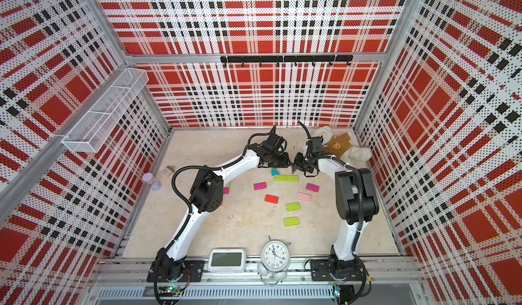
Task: Assemble a carrot with building blocks
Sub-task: Assemble the building block at the center of the board.
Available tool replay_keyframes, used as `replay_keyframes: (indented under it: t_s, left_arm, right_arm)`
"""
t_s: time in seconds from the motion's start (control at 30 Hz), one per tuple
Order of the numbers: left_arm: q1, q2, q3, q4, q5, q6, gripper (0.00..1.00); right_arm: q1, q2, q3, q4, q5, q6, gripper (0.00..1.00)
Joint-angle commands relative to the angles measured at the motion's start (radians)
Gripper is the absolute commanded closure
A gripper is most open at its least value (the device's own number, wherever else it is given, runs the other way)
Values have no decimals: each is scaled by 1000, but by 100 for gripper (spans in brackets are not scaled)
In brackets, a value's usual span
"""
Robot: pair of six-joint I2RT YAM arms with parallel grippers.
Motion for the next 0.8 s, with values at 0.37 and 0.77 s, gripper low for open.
replay_keyframes:
  t_s: [0.37,0.77]
  left_arm:
    - [-19,138,164,-87,3,-30,73]
    - [-14,193,233,-118,3,-42,74]
  right_arm:
    - [-76,107,134,36,-21,-51,89]
    - [-64,216,167,49,-37,-60,89]
